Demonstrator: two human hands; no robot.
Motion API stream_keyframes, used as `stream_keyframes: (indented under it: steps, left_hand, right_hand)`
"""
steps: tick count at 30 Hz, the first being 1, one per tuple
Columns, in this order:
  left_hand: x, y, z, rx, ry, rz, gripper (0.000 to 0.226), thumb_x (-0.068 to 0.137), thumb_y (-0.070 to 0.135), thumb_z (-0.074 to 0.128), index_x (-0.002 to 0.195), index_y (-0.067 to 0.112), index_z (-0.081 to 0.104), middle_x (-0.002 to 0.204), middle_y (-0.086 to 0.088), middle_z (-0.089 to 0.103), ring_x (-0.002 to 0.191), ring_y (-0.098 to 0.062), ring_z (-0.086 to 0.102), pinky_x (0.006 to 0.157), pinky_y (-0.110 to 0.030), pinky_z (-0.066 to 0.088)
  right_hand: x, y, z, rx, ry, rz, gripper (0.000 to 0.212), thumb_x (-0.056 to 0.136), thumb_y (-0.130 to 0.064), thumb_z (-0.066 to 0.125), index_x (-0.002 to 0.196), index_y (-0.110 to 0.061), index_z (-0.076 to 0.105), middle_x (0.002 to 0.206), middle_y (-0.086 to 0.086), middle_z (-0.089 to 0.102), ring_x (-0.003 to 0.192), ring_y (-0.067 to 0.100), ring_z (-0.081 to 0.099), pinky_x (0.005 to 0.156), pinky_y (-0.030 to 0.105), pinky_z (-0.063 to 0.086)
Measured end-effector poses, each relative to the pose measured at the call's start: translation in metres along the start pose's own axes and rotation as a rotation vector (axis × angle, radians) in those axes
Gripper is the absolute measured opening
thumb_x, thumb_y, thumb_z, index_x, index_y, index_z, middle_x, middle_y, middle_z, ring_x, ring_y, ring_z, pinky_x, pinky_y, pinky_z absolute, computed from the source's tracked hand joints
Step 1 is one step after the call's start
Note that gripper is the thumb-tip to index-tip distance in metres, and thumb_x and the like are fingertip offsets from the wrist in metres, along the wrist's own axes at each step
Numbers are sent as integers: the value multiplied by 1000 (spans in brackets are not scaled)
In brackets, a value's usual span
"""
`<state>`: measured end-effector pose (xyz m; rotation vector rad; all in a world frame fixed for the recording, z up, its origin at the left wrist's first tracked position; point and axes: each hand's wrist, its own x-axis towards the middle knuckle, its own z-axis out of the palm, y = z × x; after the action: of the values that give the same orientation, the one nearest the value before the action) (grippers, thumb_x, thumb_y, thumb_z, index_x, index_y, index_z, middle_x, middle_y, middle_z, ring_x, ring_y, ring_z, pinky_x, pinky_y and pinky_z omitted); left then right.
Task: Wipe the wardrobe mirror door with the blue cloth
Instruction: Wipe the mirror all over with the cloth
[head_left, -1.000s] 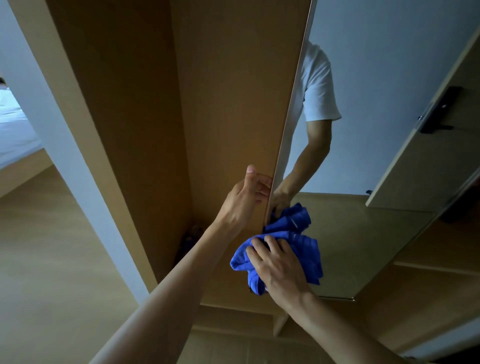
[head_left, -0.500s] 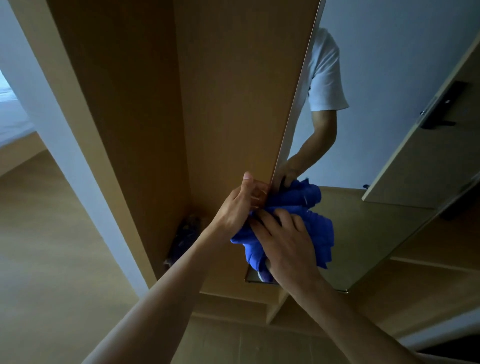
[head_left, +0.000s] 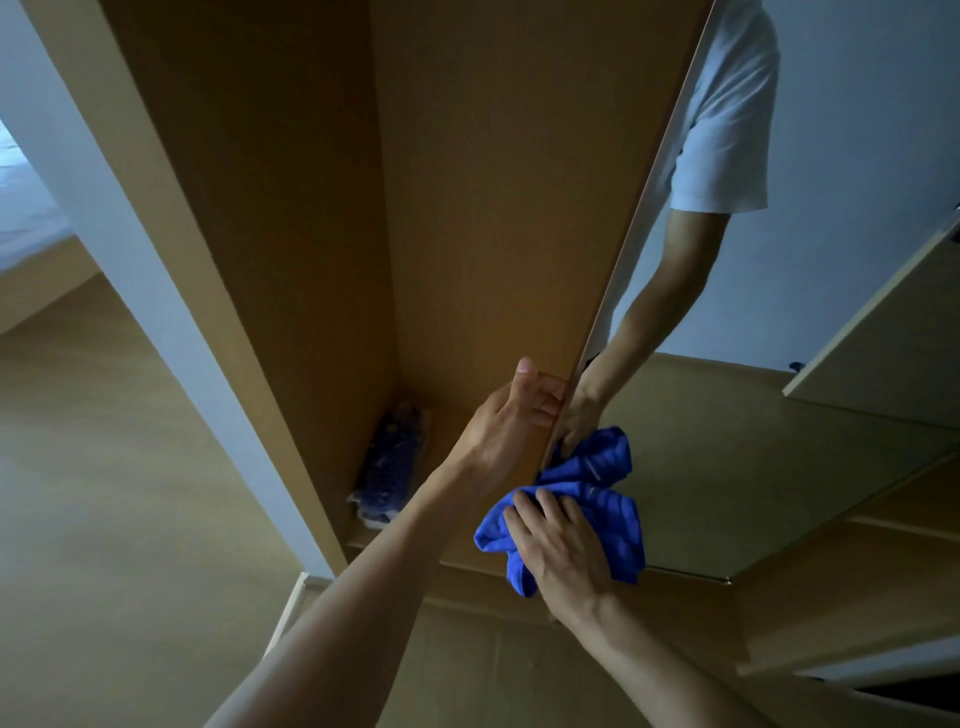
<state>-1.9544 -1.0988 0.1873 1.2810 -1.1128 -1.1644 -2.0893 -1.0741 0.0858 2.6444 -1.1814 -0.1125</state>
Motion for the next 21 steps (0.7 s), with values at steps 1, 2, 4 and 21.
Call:
stream_keyframes:
  steps: [1,2,4,21]
  left_hand:
    - [0,-2,0,-2,-3,-1,59,101,63,21,103,30,70,108,-2,73,104,-15,70,101,-33,53]
    - [0,-5,0,-6,-6,-2,58,104,60,20,103,30,70,109,-3,73,105,-15,70,100,-30,53]
    - [0,-13,-1,-27,-5,-5,59,105,56,20,105,26,71,110,-6,73,105,-16,69,96,-26,54]
    - [4,-63,-4,1,8,-165,74,94,75,23,103,24,76,107,0,77,107,-13,70,103,-34,50]
  right_hand:
    - [0,-1,2,2,-3,-3,51,53,-15,89,101,-18,72,108,2,68,96,23,64,81,36,56]
    - [0,-1,2,3,-4,-6,51,54,-15,89,102,-19,72,108,1,68,96,22,64,81,36,56]
    - [-4,0,-1,14,9,-7,54,55,-17,90,106,-20,70,111,-1,68,97,21,64,82,35,55]
    - [-7,-3,42,-37,55,-32,60,57,-20,87,114,-21,70,121,-3,66,98,20,62,85,33,52]
